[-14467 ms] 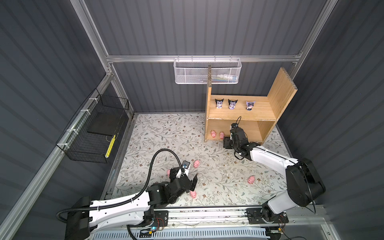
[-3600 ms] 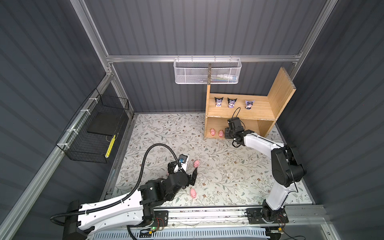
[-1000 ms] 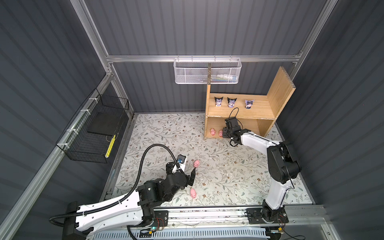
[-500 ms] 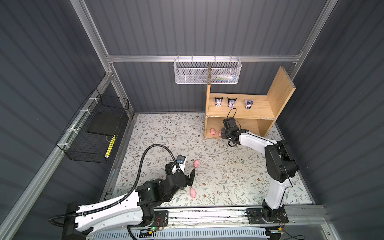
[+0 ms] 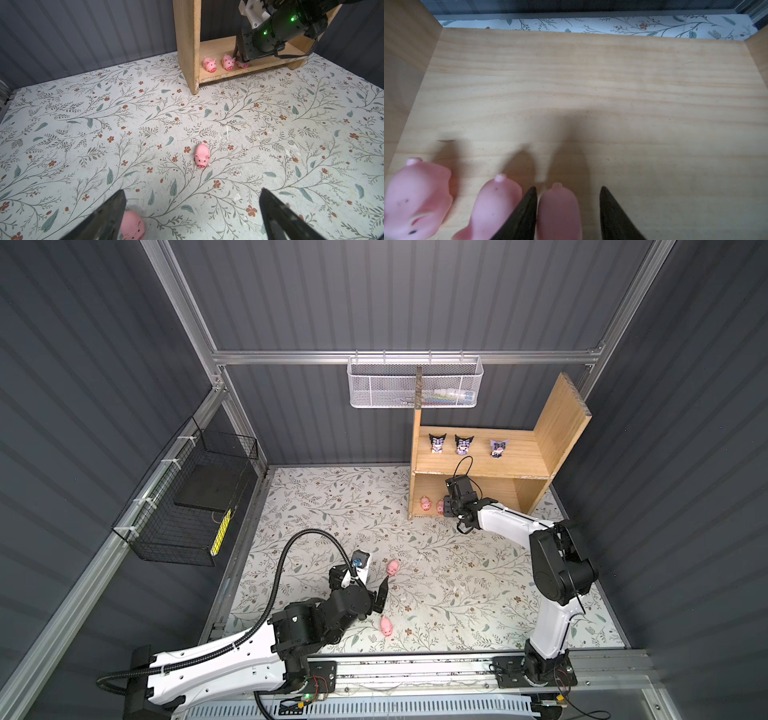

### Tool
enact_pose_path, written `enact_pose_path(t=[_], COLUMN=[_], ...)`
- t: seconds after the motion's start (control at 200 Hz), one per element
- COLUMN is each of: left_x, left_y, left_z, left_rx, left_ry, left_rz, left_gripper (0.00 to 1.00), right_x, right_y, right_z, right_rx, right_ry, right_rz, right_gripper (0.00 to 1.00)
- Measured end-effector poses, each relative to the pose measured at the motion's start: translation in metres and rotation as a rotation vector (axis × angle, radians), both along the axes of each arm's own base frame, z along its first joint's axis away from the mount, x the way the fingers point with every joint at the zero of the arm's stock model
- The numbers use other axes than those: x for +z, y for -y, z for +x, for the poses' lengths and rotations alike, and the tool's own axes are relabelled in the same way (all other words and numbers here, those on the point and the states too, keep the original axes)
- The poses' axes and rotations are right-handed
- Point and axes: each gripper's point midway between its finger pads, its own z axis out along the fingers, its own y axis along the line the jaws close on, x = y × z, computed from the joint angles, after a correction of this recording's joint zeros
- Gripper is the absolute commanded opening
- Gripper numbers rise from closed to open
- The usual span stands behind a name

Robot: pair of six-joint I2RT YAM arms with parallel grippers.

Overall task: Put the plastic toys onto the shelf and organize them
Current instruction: 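Lower the pig onto the lower board next to the other pigs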

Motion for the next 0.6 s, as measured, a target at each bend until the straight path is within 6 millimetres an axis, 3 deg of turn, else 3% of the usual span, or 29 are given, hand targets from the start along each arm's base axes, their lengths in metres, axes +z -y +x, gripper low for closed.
enact_pose_path(t=[0.365,0.6], left_x=[-0.005,-0.003], left_y=[0.002,0.004], left_z=[0.001,0.001], left_rx=[0.0,-0.001], left_ry=[-0.006,-0.006], left_rz=[0.021,0.021], left_gripper=[1.0,1.0], right_x=[-0.002,-0.006], right_y=[0.006,0.014], right_z=[-0.001,-0.004], right_rx=[-0.016,-0.026], right_ry=[-0.008,-0.025], right_rz=[-0.016,-0.02], right_gripper=[0.45,0.55])
